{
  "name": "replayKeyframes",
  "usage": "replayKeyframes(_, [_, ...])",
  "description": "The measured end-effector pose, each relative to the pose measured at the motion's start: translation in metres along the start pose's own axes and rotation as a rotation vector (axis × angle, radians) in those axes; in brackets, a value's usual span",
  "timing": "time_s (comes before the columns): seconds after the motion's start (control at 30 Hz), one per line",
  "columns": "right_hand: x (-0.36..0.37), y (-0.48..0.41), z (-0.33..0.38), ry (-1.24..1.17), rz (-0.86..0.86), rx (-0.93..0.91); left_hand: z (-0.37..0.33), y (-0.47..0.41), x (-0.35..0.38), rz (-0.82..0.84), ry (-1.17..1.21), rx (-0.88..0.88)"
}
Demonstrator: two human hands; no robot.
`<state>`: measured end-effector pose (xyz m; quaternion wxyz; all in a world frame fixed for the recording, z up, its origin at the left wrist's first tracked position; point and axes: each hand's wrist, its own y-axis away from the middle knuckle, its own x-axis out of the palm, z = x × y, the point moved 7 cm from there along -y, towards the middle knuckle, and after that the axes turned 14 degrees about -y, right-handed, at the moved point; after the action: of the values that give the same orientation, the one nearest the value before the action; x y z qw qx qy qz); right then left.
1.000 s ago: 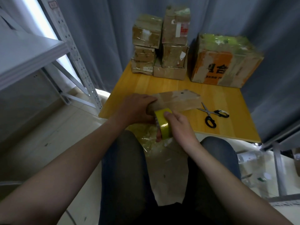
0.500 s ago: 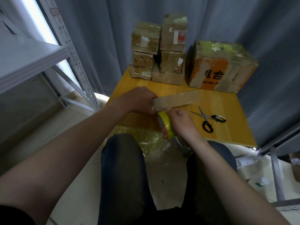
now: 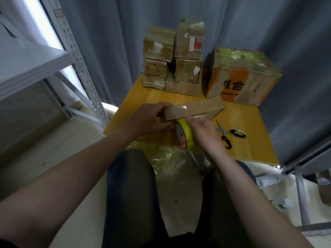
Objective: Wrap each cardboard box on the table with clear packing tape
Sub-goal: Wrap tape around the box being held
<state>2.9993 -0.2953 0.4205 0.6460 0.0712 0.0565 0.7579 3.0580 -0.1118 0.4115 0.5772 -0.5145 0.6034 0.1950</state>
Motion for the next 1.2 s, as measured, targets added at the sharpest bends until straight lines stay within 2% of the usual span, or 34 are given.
replayKeyframes(0.1, [-0.004,-0.003,0.012,0.005,-0.032,-0.044,0.0,-0.007,-0.003,-0.019,0.037,-0.062])
replayKeyframes(0.3, [-0.004,-0.013,0.038,-0.039,-0.116,-0.082,-0.005,-0.014,-0.01,0.014,0.014,-0.039])
replayKeyframes(0.47, [0.0,-0.008,0.022,-0.073,-0.058,-0.057,-0.003,-0.018,-0.012,0.003,0.063,-0.041])
replayKeyframes(0.7, [0.007,-0.002,-0.009,0.07,-0.006,-0.091,0.002,-0.023,-0.009,0.08,0.088,-0.077])
replayKeyframes(0.8, [0.005,-0.013,-0.015,0.065,-0.005,-0.056,0.002,-0.025,-0.009,0.132,0.03,-0.055])
replayKeyframes(1.0, [0.003,-0.027,-0.013,0.043,0.012,-0.027,0.0,-0.038,0.004,0.318,-0.272,0.021])
replayKeyframes(1.2, [0.0,-0.034,-0.013,0.001,0.026,0.002,-0.011,-0.026,0.004,0.316,-0.283,0.096])
